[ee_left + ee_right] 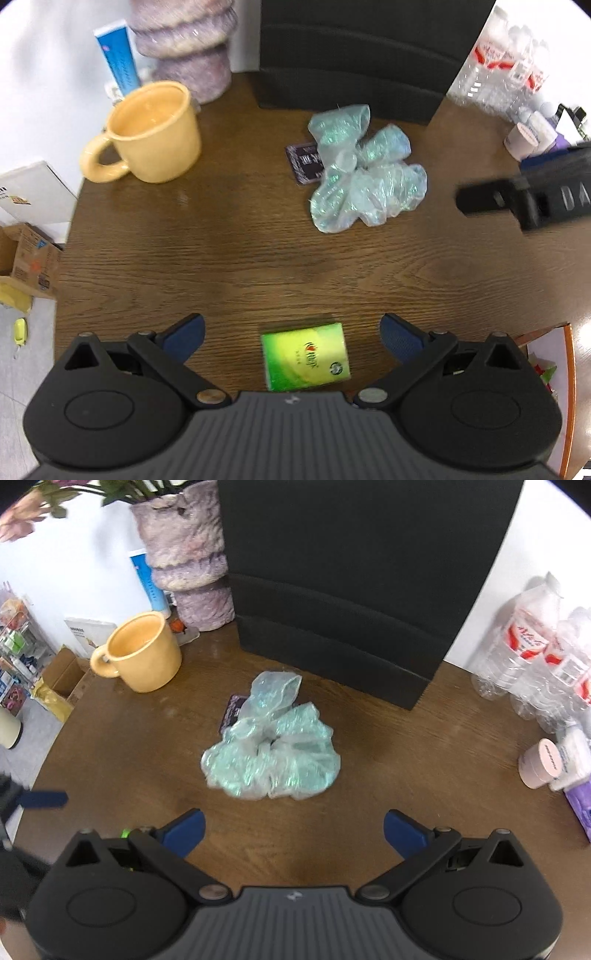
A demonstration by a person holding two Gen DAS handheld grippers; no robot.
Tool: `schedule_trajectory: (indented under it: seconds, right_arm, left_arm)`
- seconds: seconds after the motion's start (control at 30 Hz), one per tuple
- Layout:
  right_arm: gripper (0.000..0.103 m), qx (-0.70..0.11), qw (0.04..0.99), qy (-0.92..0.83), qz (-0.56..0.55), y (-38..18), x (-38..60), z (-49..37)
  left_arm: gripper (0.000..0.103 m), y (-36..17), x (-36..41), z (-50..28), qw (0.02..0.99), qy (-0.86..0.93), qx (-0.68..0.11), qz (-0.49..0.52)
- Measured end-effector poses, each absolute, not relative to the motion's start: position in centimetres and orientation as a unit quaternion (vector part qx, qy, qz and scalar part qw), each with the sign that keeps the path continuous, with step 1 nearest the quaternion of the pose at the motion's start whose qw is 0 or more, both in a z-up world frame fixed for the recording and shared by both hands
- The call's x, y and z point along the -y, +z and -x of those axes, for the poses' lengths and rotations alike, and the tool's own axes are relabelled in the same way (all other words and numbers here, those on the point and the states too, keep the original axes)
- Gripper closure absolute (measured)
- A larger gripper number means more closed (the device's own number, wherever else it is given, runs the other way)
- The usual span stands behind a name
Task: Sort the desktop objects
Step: 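Move both tools back over the table toward the tissue pack and plastic bag, then grasp the green tissue pack with the left tool while the right tool grasps the iridescent plastic bag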
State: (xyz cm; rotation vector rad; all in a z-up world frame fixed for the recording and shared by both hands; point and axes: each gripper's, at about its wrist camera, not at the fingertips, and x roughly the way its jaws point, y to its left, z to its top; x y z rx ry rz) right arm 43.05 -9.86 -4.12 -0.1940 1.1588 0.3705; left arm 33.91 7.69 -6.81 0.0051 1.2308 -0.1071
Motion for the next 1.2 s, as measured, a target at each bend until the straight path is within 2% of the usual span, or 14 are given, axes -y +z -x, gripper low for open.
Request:
schedule_trajectory:
  seconds: [0.83,1.0,1.2]
  right_arm:
    - [0.000,-0.570,0.795,0.188,0.086,-12.0,7.8,-50.1]
    - [0.000,-0.563,0.799,0.193,0.082,-13.1,7.5,-50.0]
    - [0.005,-0.554,0.804,0.205,0.067,-13.8,8.0,-49.7]
  left_arm:
    - [0.001,-12.3,-5.6,-37.2,0.766,-0.052,-0.641,-0.017]
    - [0.012,-13.5,-5.6,-37.4,0.751,-0.045,-0.659,-0.018]
    - [0.012,-13.6,-5.5,-37.1,0.749,-0.049,-0.660,-0.023]
